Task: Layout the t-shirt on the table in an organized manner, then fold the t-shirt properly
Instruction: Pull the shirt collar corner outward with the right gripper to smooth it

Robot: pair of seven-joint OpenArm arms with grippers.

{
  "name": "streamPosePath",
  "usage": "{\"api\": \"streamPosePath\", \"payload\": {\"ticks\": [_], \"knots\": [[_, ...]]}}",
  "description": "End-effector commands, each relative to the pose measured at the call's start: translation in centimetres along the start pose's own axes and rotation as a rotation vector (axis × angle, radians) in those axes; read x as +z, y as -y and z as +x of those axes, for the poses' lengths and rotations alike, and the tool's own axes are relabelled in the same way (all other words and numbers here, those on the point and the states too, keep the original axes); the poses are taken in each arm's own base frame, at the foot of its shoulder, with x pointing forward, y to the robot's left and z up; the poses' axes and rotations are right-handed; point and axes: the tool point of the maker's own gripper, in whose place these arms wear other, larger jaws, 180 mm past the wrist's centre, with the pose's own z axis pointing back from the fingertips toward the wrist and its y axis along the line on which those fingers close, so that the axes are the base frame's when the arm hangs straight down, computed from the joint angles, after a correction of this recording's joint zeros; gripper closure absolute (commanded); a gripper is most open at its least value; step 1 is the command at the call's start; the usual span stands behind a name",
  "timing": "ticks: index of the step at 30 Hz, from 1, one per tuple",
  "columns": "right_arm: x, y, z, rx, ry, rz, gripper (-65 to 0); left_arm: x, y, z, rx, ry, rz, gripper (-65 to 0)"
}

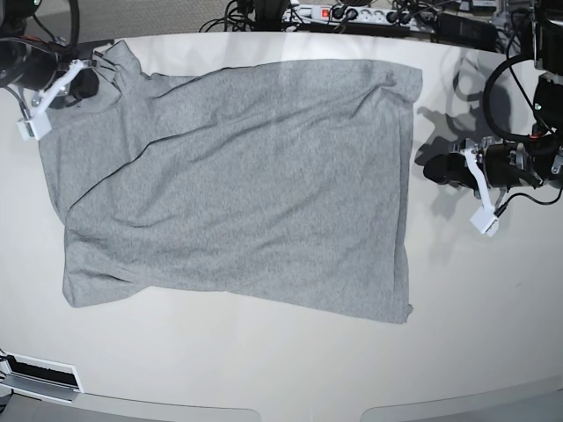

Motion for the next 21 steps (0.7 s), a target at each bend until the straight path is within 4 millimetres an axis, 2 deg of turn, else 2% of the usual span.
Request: {"api": "streamPosePath", "payload": {"ticks": [1,6,10,16,21], "knots": [[1.0,0.7,0.6,0.009,0.020,-0.018,0.0,1.0,-0.3,1.7,-0.023,0.042,0.007,0.0],[3.0,1.4,-1.6,-0.085,0.007,0.003,0.0,1.0,-0.3,1.7,-0.026,0.042,0.007,0.0],[4.3,2.4,-4.3,-0.134,-0.032,-0.034,0.0,1.0,-0.3,1.7,-0.027,0.041,0.007,0.0],[5.3,2.5,-8.2,-0.166,-0.121,-0.052,0.0,1.0,-0.3,1.6,-0.026,0.040,0.008,0.0],[5.9,3.9,-10.2,-0.148,-0.221,-0.142,0.0,1.0,-0.3,1.5,-0.027,0.032,0.008,0.0]]}}
